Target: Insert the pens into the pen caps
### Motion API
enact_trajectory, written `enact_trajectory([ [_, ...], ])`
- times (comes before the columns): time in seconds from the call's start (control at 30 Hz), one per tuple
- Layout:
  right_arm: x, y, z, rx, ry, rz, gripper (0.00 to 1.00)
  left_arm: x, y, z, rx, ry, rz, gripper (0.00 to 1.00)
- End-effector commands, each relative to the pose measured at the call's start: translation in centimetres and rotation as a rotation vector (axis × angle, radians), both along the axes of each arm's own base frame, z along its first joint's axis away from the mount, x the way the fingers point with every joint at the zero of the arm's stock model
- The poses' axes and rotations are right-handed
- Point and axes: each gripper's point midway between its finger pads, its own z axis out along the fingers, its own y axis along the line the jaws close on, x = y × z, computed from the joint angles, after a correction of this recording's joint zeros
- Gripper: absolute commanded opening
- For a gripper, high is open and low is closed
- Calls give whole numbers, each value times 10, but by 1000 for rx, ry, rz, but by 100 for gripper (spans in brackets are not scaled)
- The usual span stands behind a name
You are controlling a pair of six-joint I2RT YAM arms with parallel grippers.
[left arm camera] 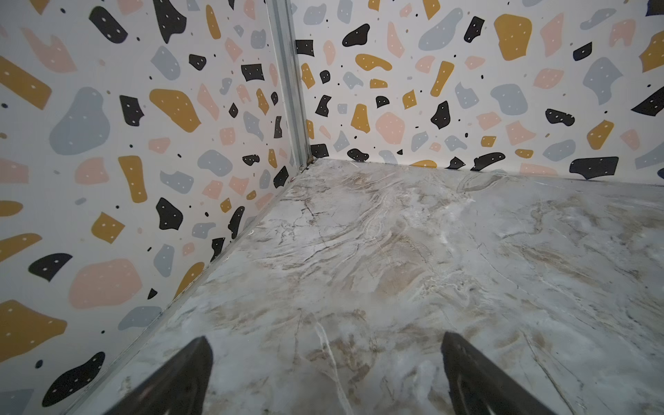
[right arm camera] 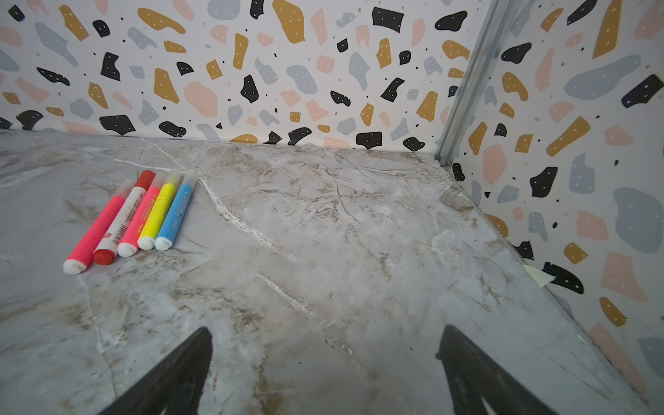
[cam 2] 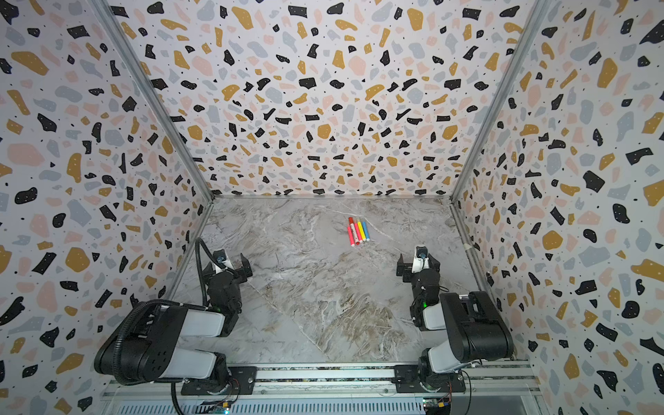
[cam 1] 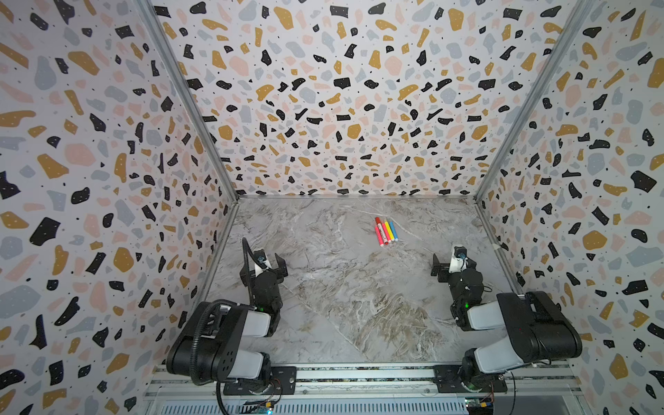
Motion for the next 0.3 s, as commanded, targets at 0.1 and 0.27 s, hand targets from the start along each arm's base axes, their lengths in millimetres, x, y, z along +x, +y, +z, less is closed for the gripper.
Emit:
enact_trajectory([
  [0.1,5,2,10,15,-30,7,99,1,0,11,-11,-49,-4,99],
  [0.27,5,3,11,7,-30,5,99,1,0,12,-11,-48,-4,99],
])
